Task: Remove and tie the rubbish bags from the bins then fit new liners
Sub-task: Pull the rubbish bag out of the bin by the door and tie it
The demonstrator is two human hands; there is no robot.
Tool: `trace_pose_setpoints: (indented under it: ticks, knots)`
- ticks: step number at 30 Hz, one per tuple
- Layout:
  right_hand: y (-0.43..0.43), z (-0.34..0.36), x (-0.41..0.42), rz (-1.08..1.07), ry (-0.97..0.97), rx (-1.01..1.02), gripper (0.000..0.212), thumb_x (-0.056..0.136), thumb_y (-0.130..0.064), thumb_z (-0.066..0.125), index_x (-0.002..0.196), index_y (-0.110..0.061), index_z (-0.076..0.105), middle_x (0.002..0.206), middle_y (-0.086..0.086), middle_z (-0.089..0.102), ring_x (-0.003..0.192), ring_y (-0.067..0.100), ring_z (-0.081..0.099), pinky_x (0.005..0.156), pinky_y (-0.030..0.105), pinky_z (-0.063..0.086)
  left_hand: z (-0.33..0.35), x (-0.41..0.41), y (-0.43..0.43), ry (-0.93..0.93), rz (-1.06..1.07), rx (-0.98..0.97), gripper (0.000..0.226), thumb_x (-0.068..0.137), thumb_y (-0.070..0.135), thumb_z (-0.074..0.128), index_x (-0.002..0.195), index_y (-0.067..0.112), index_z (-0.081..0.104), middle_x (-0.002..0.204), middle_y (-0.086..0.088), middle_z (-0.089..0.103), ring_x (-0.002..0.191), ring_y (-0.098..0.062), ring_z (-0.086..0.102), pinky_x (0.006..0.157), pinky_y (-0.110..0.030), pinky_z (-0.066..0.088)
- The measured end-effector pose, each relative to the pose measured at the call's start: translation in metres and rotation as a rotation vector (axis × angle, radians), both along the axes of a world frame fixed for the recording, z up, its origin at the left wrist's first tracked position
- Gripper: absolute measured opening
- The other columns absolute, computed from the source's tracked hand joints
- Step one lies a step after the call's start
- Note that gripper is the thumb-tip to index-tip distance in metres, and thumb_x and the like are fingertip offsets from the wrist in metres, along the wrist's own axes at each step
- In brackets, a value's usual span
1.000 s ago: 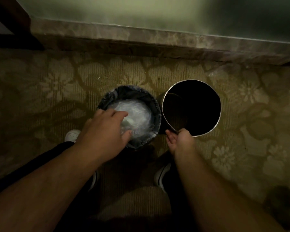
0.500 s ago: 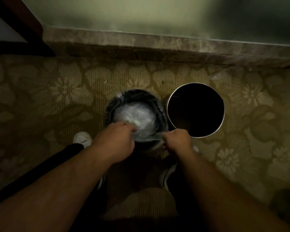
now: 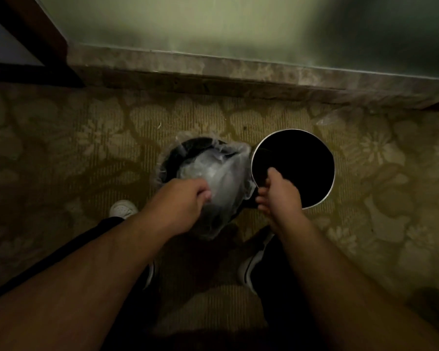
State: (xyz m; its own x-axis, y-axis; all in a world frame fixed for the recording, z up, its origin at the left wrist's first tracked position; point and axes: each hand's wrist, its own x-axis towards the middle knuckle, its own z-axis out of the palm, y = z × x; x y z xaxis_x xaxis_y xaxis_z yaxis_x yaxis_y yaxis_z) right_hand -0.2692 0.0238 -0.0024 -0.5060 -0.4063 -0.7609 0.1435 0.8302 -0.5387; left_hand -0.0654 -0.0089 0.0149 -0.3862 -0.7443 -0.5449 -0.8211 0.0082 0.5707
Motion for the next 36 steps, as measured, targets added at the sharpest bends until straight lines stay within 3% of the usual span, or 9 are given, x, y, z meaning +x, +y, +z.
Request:
trace_pose_setpoints:
  ticks: [3, 8, 13, 17, 21, 26, 32, 34, 36]
  knots:
    - [0.015, -0.013, 0.005, 0.067, -0.172, 0.272, 0.056, 0.097, -0.060, 0.046, 0.106, -0.009, 0.065, 0.100, 0.013, 0.070, 0.083, 0.027, 0.067, 0.064, 0.034, 0.050, 0.000, 0.006, -0.005, 0.029, 0.004, 0.006, 0.017, 0.099, 0.035, 0.052, 0.085, 0.035, 0.063, 0.085, 0.010, 0.067, 0.081, -0.011, 0.061, 0.075, -0.036, 0.053]
    - [0.015, -0.020, 0.019, 0.075, -0.316, 0.167, 0.072, 0.097, -0.068, 0.037, 0.124, -0.007, 0.063, 0.103, 0.014, 0.073, 0.093, 0.029, 0.072, 0.075, 0.037, 0.054, 0.004, 0.013, -0.010, 0.069, -0.013, 0.060, 0.022, 0.099, 0.032, 0.052, 0.080, 0.037, 0.061, 0.085, 0.012, 0.066, 0.083, -0.009, 0.062, 0.078, -0.038, 0.054]
    - [0.010, -0.021, 0.027, 0.152, -0.392, 0.256, 0.079, 0.093, -0.074, 0.037, 0.141, -0.013, 0.050, 0.100, 0.022, 0.074, 0.080, 0.033, 0.077, 0.059, 0.031, 0.058, 0.008, 0.022, -0.015, 0.122, -0.001, 0.070, 0.018, 0.100, 0.027, 0.052, 0.088, 0.028, 0.066, 0.084, 0.012, 0.067, 0.082, -0.006, 0.063, 0.081, -0.039, 0.055]
    - [0.016, -0.027, 0.038, 0.049, -0.481, 0.126, 0.058, 0.089, -0.065, 0.057, 0.128, -0.023, 0.063, 0.108, 0.010, 0.075, 0.086, 0.022, 0.072, 0.055, 0.027, 0.050, 0.001, 0.034, -0.020, 0.157, 0.031, 0.035, 0.022, 0.100, 0.028, 0.051, 0.083, 0.033, 0.064, 0.084, 0.014, 0.066, 0.083, -0.004, 0.062, 0.081, -0.040, 0.055]
    - [0.011, -0.024, 0.041, -0.130, -0.355, -0.088, 0.017, 0.097, -0.036, 0.060, 0.095, -0.022, 0.069, 0.072, -0.006, 0.066, 0.060, 0.008, 0.055, 0.052, 0.025, 0.035, 0.006, 0.035, -0.023, 0.084, 0.029, -0.101, 0.016, 0.099, 0.033, 0.051, 0.092, 0.036, 0.065, 0.101, 0.009, 0.052, 0.092, -0.008, 0.051, 0.076, -0.030, 0.046]
    - [0.002, 0.018, 0.033, -0.165, -0.696, -0.173, 0.022, 0.099, -0.033, 0.055, 0.083, -0.021, 0.064, 0.056, -0.004, 0.048, 0.051, 0.011, 0.047, 0.042, 0.021, 0.039, 0.018, 0.022, -0.028, -0.086, 0.183, -0.214, 0.020, 0.100, 0.037, 0.049, 0.103, 0.029, 0.067, 0.101, 0.001, 0.048, 0.089, -0.016, 0.050, 0.064, -0.026, 0.037]
    - [-0.015, 0.069, 0.031, -0.201, -0.695, -0.384, 0.011, 0.099, -0.016, 0.053, 0.092, -0.017, 0.061, 0.074, 0.001, 0.071, 0.056, 0.010, 0.063, 0.043, 0.016, 0.045, 0.033, 0.007, -0.019, 0.481, 0.461, 0.404, 0.044, 0.100, 0.041, 0.050, 0.140, 0.035, 0.034, 0.117, 0.006, 0.059, 0.104, -0.011, 0.060, 0.082, -0.031, 0.049]
    - [-0.015, 0.080, 0.030, -0.202, -0.686, -0.422, 0.011, 0.100, -0.015, 0.052, 0.094, -0.015, 0.061, 0.081, 0.003, 0.074, 0.062, 0.010, 0.067, 0.045, 0.017, 0.047, 0.035, 0.009, -0.014, 0.437, 0.272, 0.407, 0.051, 0.091, 0.048, 0.062, 0.132, 0.041, 0.032, 0.119, 0.016, 0.052, 0.108, -0.006, 0.056, 0.090, -0.032, 0.049]
    - [-0.012, 0.091, 0.028, -0.212, -0.701, -0.461, 0.009, 0.098, -0.015, 0.053, 0.102, -0.010, 0.060, 0.085, 0.004, 0.075, 0.067, 0.010, 0.070, 0.047, 0.017, 0.049, 0.032, 0.013, -0.007, 0.196, -0.005, 0.132, 0.047, 0.084, 0.050, 0.069, 0.119, 0.041, 0.039, 0.109, 0.021, 0.049, 0.101, -0.001, 0.054, 0.085, -0.028, 0.050]
